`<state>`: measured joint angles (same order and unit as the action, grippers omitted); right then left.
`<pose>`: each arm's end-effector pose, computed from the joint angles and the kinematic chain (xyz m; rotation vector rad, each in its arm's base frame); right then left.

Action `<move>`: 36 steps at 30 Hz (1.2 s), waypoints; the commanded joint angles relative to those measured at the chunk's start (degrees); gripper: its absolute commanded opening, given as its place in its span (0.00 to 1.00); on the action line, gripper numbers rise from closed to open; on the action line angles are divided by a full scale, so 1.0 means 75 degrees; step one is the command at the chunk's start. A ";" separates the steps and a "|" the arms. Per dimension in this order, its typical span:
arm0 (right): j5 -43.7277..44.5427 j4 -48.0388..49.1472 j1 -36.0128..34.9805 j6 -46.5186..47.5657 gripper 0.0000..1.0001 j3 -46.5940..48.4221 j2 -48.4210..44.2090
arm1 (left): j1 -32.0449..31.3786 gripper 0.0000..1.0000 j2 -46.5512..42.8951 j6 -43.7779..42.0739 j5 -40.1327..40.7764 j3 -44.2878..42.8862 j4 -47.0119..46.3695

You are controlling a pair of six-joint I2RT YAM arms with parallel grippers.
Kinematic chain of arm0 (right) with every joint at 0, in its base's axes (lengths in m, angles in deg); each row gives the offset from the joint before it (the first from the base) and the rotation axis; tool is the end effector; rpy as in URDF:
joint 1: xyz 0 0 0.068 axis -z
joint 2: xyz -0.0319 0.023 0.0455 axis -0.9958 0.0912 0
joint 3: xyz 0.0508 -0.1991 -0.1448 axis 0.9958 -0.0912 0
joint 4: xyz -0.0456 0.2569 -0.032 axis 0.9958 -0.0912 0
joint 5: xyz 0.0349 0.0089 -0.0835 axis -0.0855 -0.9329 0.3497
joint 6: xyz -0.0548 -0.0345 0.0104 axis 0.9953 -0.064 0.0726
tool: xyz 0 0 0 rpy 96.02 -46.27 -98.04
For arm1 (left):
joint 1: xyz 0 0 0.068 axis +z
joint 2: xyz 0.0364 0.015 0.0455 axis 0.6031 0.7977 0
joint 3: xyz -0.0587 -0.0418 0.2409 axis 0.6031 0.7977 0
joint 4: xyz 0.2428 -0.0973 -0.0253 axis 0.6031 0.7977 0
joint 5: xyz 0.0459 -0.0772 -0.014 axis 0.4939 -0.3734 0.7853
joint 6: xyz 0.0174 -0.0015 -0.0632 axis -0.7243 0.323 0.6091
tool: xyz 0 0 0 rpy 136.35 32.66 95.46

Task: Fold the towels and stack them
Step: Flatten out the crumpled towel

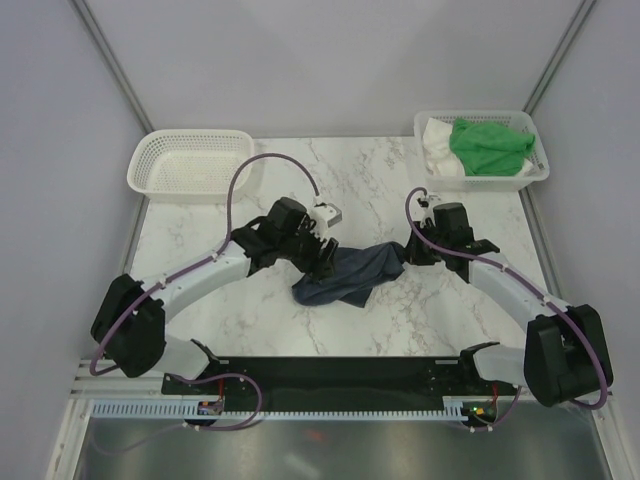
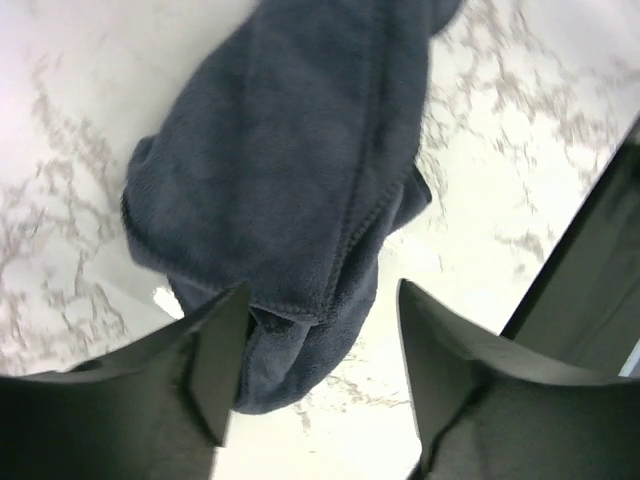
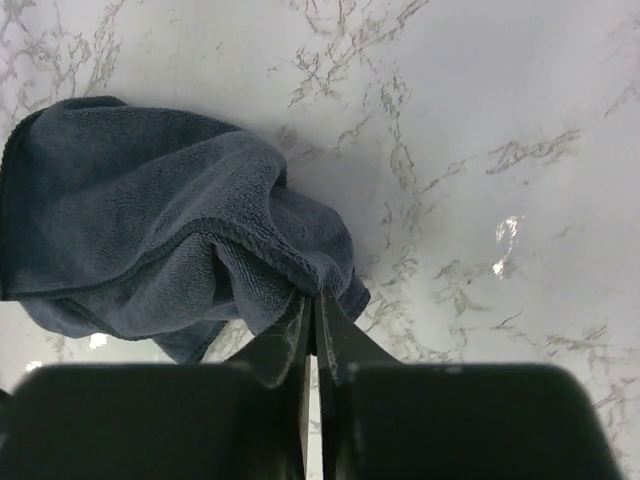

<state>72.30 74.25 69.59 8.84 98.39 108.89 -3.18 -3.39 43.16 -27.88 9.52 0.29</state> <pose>0.2599 0.0827 0.1758 -0.0719 2.4258 0.5378 0.2342 -0.2186 0.2140 0.9006 2.2532 -0.7280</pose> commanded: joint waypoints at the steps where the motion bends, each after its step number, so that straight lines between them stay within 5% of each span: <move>1: -0.0026 0.0550 -0.0015 -0.0034 0.01 -0.0054 -0.0120 | -0.0010 0.65 0.0176 -0.2568 -0.1419 -0.0147 0.0156; 11: -0.0178 0.0480 -0.0015 -0.0175 0.00 -0.0125 -0.0015 | -0.0009 0.56 0.0644 -0.5357 -0.1783 -0.0345 0.0541; 25: -0.0201 0.0410 -0.0015 -0.0116 0.00 0.0027 -0.0015 | -0.0056 0.56 0.0704 -0.6098 -0.2299 -0.0030 0.0683; 36: -0.0178 0.0351 0.0008 -0.0128 0.00 0.0039 -0.0156 | -0.0092 0.52 0.0622 -0.6133 -0.1620 0.0346 0.0062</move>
<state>71.76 76.17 69.61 7.86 97.72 108.87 -3.55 2.38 0.01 -41.26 11.33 3.52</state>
